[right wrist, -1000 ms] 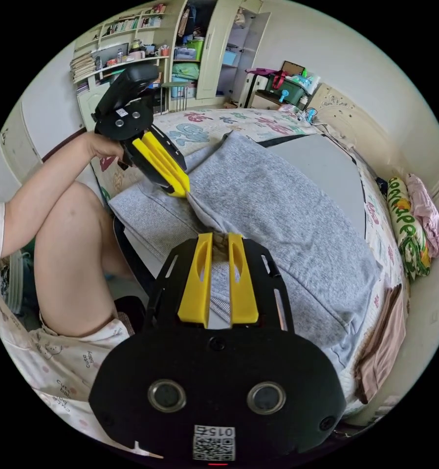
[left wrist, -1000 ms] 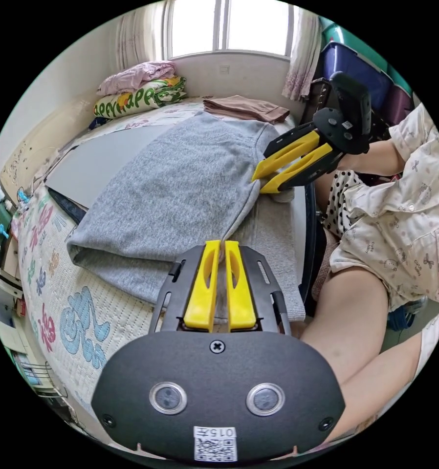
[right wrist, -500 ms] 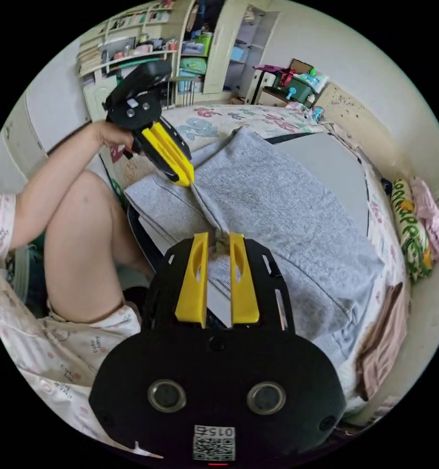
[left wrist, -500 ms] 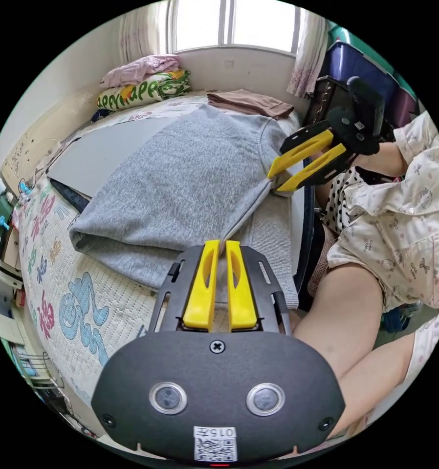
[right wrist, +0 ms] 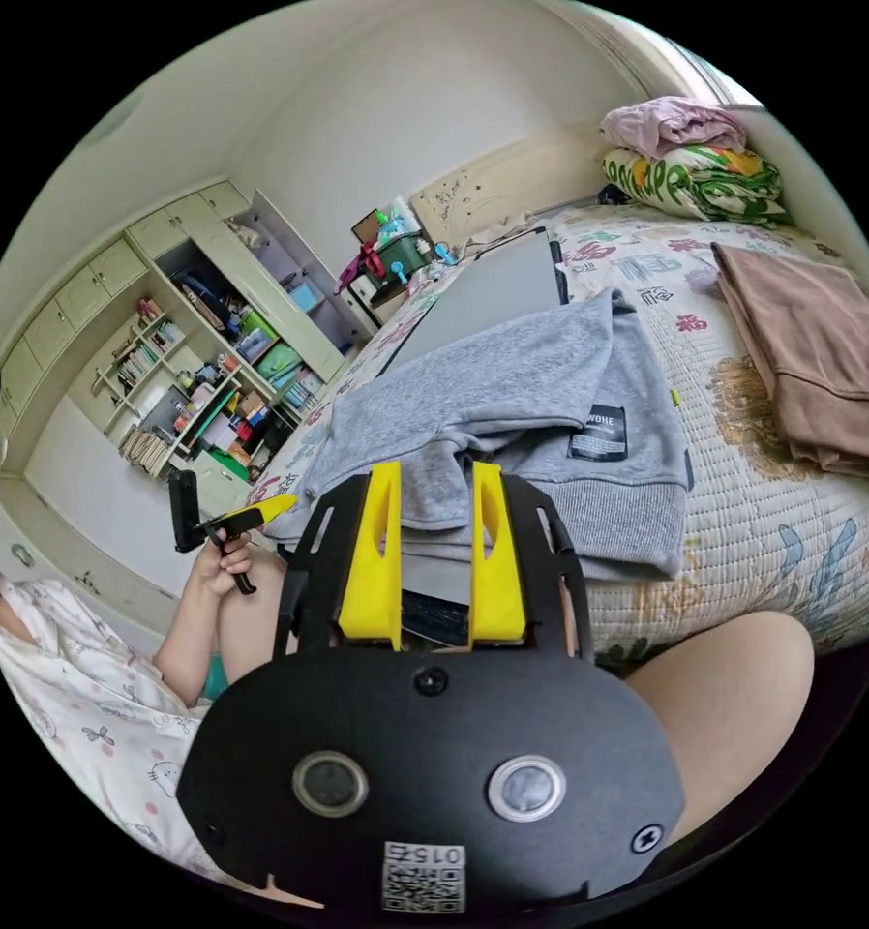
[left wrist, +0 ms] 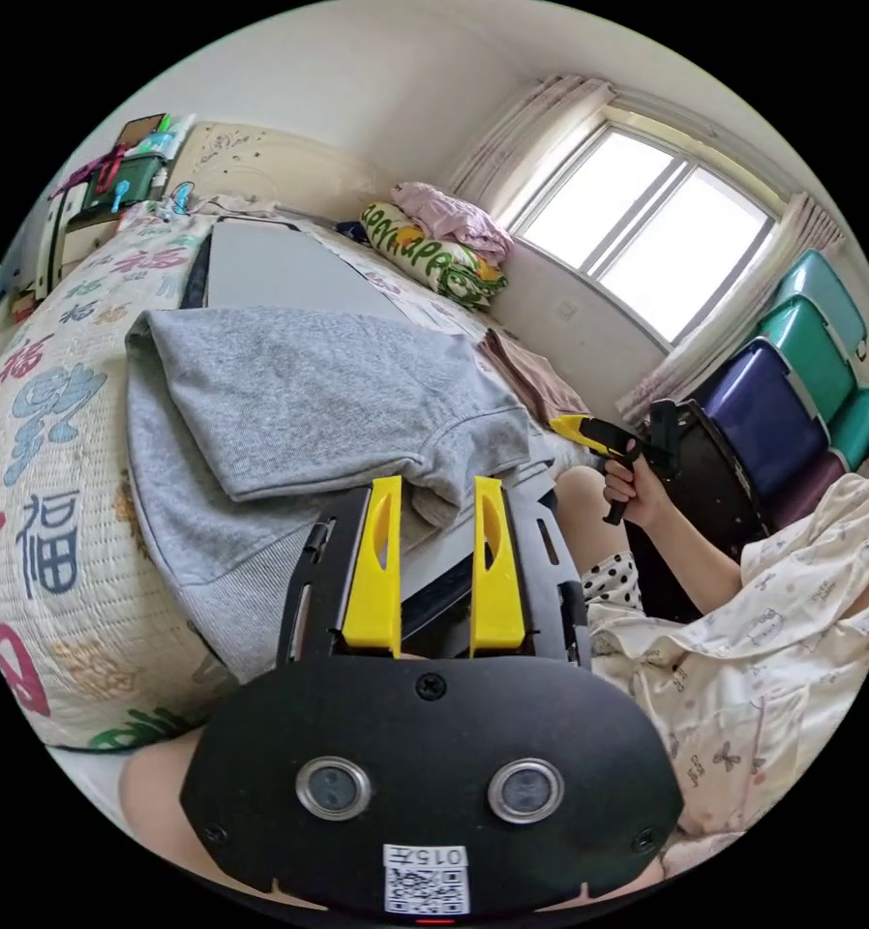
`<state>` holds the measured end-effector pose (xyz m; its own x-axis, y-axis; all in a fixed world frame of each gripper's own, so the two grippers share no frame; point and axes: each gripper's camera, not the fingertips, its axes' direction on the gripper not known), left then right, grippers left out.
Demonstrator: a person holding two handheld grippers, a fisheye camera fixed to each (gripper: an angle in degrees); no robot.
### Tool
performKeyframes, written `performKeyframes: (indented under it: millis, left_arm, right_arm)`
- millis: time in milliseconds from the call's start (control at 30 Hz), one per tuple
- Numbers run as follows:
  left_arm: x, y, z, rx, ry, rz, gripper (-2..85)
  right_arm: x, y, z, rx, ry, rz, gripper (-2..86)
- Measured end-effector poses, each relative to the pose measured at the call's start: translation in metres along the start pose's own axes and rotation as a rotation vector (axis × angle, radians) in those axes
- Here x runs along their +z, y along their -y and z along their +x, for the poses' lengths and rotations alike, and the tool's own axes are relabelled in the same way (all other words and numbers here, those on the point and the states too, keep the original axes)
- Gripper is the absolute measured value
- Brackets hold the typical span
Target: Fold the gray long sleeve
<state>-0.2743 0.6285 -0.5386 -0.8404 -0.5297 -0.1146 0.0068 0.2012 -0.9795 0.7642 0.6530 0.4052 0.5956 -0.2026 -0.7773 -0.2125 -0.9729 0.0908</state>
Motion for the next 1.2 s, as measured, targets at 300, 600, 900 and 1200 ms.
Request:
performKeyframes:
  millis: [300,600,900,1200]
  left_arm:
    - [0.021,-0.008,0.031,0.059,0.191,-0.071,11.0]
    - [-0.016,-0.013,0.021,-0.061,-0.072,0.061,4.4]
    - [-0.02,-0.02,0.007,-0.236,-0.065,-0.005,2.7]
    - [-0.052,0.021,0.071,-0.162,0.072,-0.125,4.7]
  right_arm:
    - [-0.009,0.094,-0.066,-0.106,0.053,-0.15,13.0]
    - [-0.082,0.178,-0.093,0.103,0.413,-0.132,3.5]
    - [-0.104,0.225,-0.17,0.12,0.199,-0.197,1.9]
    - [-0.158,0.28,-0.224,0.05,0.215,-0.205,3.6]
